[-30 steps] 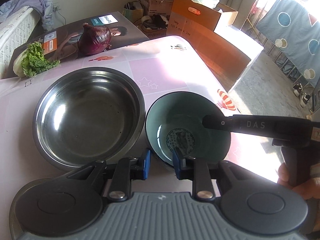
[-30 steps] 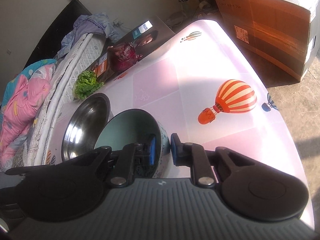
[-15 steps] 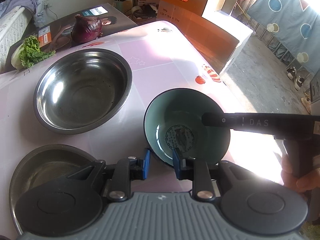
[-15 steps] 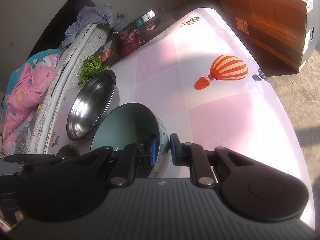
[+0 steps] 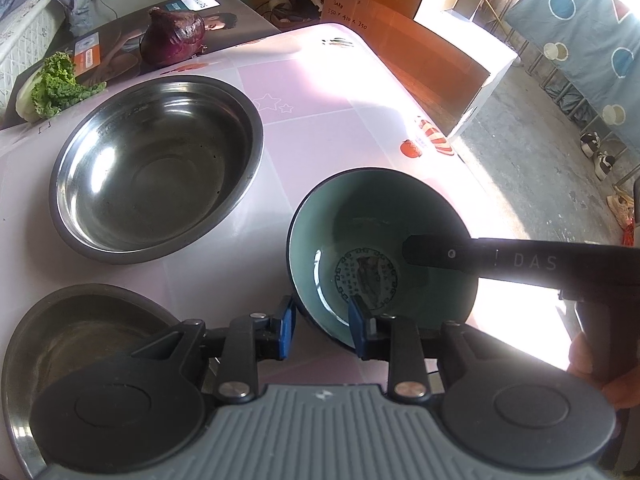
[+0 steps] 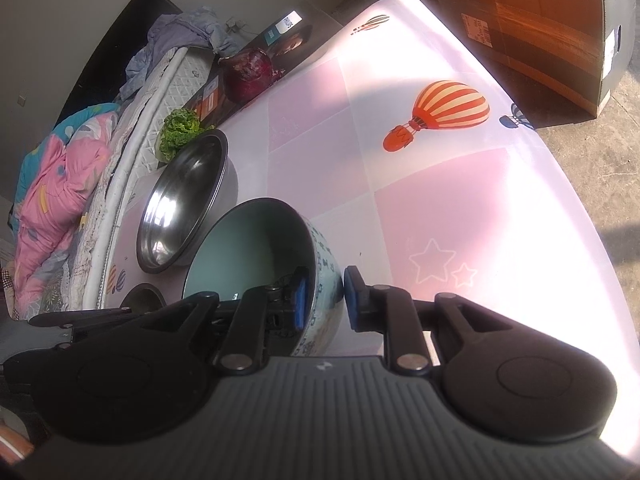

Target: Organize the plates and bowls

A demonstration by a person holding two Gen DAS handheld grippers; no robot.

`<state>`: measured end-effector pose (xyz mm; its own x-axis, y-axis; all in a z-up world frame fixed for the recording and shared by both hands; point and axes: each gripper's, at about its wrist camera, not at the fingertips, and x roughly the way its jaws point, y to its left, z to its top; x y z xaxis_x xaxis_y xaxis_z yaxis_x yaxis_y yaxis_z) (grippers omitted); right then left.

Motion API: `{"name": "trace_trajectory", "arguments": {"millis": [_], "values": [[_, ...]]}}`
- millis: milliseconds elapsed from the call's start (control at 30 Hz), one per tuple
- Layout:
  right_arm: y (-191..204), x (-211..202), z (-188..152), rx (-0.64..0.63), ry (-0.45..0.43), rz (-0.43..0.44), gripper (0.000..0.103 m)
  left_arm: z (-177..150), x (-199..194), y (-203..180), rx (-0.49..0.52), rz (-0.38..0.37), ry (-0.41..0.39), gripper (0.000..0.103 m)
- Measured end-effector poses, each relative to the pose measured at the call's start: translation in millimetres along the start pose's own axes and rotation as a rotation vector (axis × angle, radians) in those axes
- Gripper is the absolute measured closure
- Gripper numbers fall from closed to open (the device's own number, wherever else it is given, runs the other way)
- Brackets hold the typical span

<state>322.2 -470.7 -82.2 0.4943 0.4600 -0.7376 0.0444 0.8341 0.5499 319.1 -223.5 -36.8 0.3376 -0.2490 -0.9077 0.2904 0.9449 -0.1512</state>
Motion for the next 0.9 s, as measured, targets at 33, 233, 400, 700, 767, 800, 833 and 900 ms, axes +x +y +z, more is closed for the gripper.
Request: {"name": "trace_trajectory", "arguments": {"millis": [33,233,400,700,767,800,833,900], "values": [[0.4,1.5,-0.3,0.001,0.003,-0.001,0.084,0.3,1.4,0.1,0.0,0.001,0.001,0.074],[2.9,9.7,-3.8,-0.005,0.014,-0.017,0.084,0.4,6.9,-1.4,-0.009,0.0,0.013,0.074],[2.7,8.9,-3.6,-0.008,0.008,-0.021,0.084,-0.4,6.7,-4.1,-0.001,0.003,0.009,0.074],[1.2,5.5,-3.9,-0.011,-0.007,-0.022,0.084,-0.3,5.9,-6.8,0.011,0.001,0.0,0.073],[0.6,4.5,-3.8,-0.01,-0.011,-0.021,0.084,0.3,5.1,-7.9,0.015,0.003,-0.004,0.073],[0.3,4.0,-3.3,-0.009,-0.012,-0.02,0.084,0.4,4.5,-8.3,0.018,0.003,-0.007,0.073],[0.1,3.2,-3.3,-0.009,-0.014,-0.019,0.084,0.5,4.0,-8.9,0.02,0.004,-0.009,0.073],[0.0,1.2,-3.3,-0.009,-0.021,-0.018,0.084,0.4,2.7,-9.5,0.021,0.003,-0.014,0.073]]}}
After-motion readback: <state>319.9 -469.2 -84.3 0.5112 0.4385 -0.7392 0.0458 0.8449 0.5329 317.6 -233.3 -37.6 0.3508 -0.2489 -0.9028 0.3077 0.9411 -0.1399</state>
